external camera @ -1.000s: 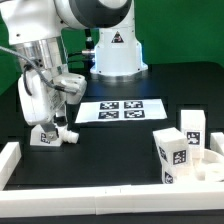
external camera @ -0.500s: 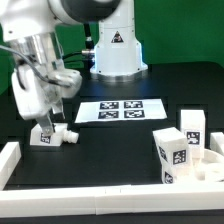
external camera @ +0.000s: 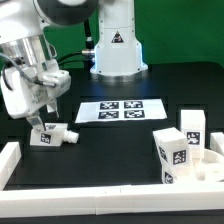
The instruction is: Assemble stool
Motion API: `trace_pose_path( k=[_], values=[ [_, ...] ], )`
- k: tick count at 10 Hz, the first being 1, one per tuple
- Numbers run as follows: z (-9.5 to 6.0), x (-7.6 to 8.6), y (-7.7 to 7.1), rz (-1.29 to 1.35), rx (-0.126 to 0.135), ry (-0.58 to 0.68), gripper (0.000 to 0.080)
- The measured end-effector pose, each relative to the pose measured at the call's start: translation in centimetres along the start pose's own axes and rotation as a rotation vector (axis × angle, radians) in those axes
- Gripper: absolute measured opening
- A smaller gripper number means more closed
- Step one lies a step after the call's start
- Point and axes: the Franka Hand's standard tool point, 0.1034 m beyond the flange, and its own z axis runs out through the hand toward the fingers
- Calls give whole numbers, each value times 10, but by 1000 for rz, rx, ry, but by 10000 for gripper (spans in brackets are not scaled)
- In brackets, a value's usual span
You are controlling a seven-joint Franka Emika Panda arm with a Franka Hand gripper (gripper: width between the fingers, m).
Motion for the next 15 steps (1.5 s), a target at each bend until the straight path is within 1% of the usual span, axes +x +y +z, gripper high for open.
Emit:
trace_pose_path(
  k=[1,2,3,4,5,6,7,8,9,10,11,13,14,15],
  values=[
    [7,0,1,-3,-10,9,648],
    [14,-3,1,-1,-19,20,648],
    [19,-7,0,8,-35,25,648],
    [19,-8,0,5,-37,25,648],
    [19,-7,0,-10,-37,26,519],
    [19,-7,0,-22,-38,25,519],
    [19,-10,0,-56,-41,27,385],
    [18,-29,-2,-199,-50,26,331],
    [17,-43,-3,-382,-73,14,331],
    [13,-53,-6,-509,-88,16,331],
    [8,-47,-9,-442,-68,59,331],
    [8,-45,-7,-604,-76,56,331],
    [8,-48,-8,-705,-86,54,331],
    [9,-57,-9,-923,-114,49,331]
  ],
)
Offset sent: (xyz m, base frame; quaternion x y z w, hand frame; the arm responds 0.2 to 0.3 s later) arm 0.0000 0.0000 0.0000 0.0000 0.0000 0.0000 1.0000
